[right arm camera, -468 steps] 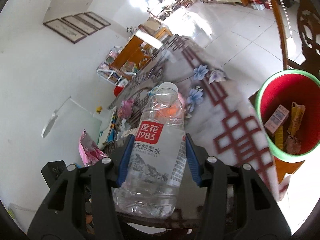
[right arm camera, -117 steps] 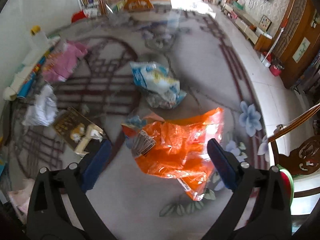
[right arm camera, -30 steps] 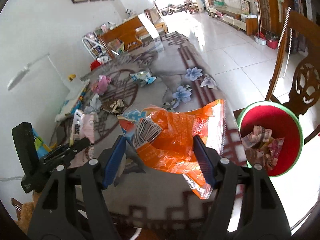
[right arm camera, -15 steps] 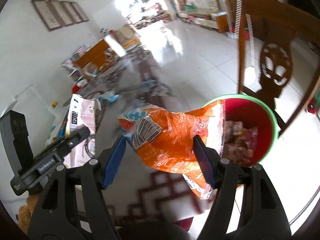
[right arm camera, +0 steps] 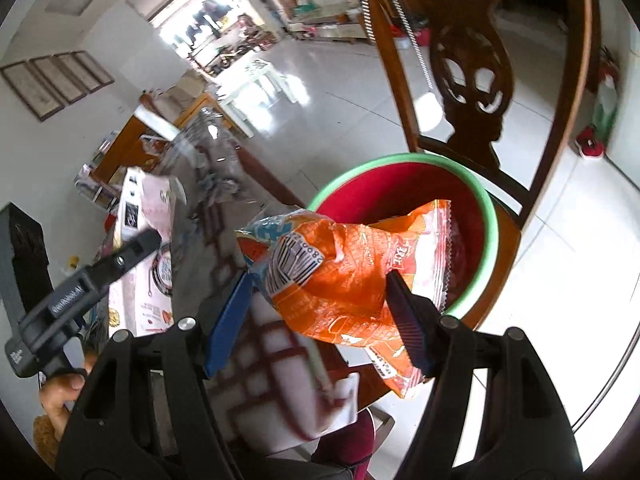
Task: Collect trash
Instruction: 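Carry both snack bags to the red bin and open both tools, then grasp the crumpled white-blue paper with the left tool while the right tool grasps the pink bread wrapper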
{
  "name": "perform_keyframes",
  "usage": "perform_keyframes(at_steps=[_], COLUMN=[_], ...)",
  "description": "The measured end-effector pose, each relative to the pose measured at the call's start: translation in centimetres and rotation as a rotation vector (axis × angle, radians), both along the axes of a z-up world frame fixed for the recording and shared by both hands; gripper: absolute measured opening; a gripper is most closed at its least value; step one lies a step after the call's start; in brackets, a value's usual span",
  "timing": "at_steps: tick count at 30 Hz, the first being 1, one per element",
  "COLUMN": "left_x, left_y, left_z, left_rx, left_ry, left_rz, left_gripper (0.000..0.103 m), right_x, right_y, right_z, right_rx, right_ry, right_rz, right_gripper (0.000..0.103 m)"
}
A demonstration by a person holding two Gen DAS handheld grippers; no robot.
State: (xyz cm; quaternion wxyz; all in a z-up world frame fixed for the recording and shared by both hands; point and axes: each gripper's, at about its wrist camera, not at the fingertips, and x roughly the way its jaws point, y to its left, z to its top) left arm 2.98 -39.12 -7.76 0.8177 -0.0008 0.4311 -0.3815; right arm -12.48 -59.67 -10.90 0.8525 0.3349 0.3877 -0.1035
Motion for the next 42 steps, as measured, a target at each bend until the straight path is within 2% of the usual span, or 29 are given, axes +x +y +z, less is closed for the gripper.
perform_keyframes(at_steps=[4,6,7,9,11,15,18,21,23,24,25,27,29,31,32,34,36,39,40,42], left_x=[0.3,0.5,0.6,0.7,0.6,0.3,1.1,2.7,4.2,4.9,6.0,7.8,9.9,12.1,13.0,14.7,16.3,18.3,18.8,19.0], left_y=[-3.0,-3.9,-4.4,-4.5,-4.0,-2.1,1.6,6.7,10.8,12.3,15.2,19.2,23.9,28.4,30.2,32.9,34.5,35.3,35.4,35.6], left_z=[0.0,-0.1,-0.1,0.0,0.2,0.2,0.0,-0.5,-0.6,-0.6,-0.8,-0.9,-1.2,-1.6,-1.8,-2.2,-3.0,-4.5,-5.2,-5.9], left_rx=[-0.015,-0.042,-0.051,-0.070,-0.095,-0.064,-0.050,0.008,0.069,0.088,0.121,0.169,0.228,0.277,0.287,0.289,0.292,0.327,0.351,0.350], left_ry=[0.007,0.023,0.033,0.032,0.017,-0.030,-0.047,-0.073,-0.104,-0.114,-0.125,-0.128,-0.117,-0.086,-0.069,-0.039,-0.003,0.046,0.062,0.072], left_rz=[-0.054,-0.078,-0.085,-0.081,-0.081,-0.054,0.006,0.105,0.196,0.230,0.292,0.382,0.499,0.606,0.641,0.694,0.717,0.702,0.694,0.682], left_gripper=[0.028,0.032,0.054,0.073,0.073,0.073,0.073,0.073,0.073,0.074,0.075,0.076,0.076,0.076,0.076,0.076,0.076,0.075,0.071,0.055], right_x=[0.6,0.8,1.0,1.3,1.6,1.9,2.7,4.3,5.5,5.7,5.9,6.7,7.8,9.3,9.4,9.1,9.4,9.7,9.6,9.5], right_y=[-1.4,-2.1,-2.3,-2.9,-3.1,-2.3,0.0,3.3,5.9,7.1,8.0,10.5,13.6,16.6,17.9,18.4,18.1,16.8,16.8,16.5], right_z=[-1.0,-1.3,-1.3,-1.5,-1.5,-0.6,1.0,3.3,5.0,6.0,6.7,7.4,6.7,6.1,6.5,6.9,6.4,5.7,5.8,5.8], right_rx=[-0.007,0.001,0.004,0.009,0.010,0.003,-0.020,-0.022,-0.077,-0.075,-0.041,0.044,0.060,-0.046,-0.105,-0.103,-0.100,-0.040,-0.034,-0.029], right_ry=[0.018,0.008,0.007,0.004,0.010,0.005,-0.015,-0.060,-0.065,-0.095,-0.141,-0.208,-0.217,-0.110,-0.117,-0.164,-0.130,-0.115,-0.117,-0.113], right_rz=[-0.038,-0.054,-0.061,-0.086,-0.097,-0.093,-0.029,0.081,0.177,0.196,0.220,0.302,0.360,0.420,0.452,0.478,0.450,0.397,0.387,0.376], right_gripper=[0.068,0.075,0.083,0.085,0.085,0.085,0.085,0.085,0.085,0.085,0.089,0.091,0.091,0.090,0.090,0.090,0.090,0.090,0.090,0.090])
